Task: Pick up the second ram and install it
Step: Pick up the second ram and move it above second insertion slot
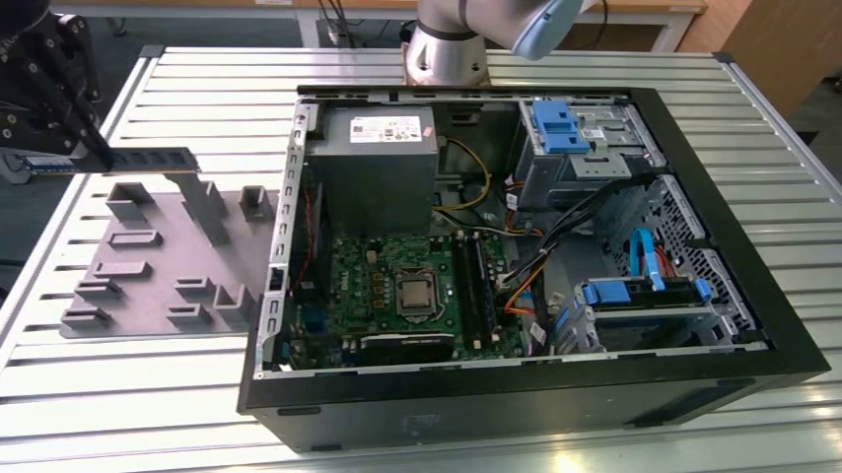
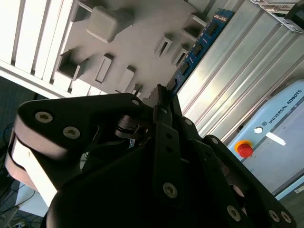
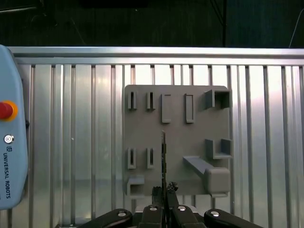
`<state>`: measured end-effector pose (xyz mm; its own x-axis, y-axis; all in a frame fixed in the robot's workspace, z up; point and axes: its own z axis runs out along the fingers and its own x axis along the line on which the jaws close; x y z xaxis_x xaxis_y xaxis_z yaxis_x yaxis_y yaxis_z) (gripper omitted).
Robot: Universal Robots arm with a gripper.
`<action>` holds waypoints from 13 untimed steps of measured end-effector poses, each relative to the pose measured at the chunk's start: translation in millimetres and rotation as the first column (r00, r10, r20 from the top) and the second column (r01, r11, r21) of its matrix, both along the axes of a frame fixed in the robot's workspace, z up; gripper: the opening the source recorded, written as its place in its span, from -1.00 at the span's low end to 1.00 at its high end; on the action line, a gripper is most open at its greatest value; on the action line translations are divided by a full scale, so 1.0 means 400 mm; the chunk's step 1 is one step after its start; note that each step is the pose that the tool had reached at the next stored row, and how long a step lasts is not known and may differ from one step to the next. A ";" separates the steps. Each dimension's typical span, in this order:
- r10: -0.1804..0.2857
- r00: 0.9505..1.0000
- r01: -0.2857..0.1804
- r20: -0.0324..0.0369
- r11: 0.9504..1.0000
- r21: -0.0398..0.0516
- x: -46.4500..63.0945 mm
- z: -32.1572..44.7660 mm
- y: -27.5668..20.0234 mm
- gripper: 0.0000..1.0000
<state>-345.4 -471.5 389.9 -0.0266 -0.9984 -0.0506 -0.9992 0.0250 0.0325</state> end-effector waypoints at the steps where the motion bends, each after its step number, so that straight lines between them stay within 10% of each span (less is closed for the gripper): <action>1: 0.000 1.000 0.000 0.000 1.000 0.000 0.001 0.000 0.000 -0.73; 13: 0.000 1.000 0.000 0.000 1.000 0.000 0.019 0.000 0.000 -0.73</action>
